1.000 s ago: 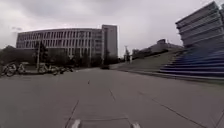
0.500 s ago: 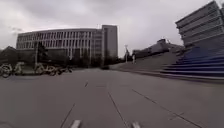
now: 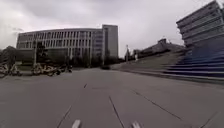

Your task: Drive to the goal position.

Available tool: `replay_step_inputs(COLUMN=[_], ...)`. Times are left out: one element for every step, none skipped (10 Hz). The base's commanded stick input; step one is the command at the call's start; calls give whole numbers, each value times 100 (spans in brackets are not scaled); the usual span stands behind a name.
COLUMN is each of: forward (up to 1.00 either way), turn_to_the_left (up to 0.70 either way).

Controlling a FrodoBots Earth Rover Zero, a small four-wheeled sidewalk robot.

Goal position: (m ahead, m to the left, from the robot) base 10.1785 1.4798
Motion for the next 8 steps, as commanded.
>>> replay_step_inputs(forward=[70,70,70,70,70,70,70,70], turn_to_the_left=[0,0,0,0,0,0,0,0])
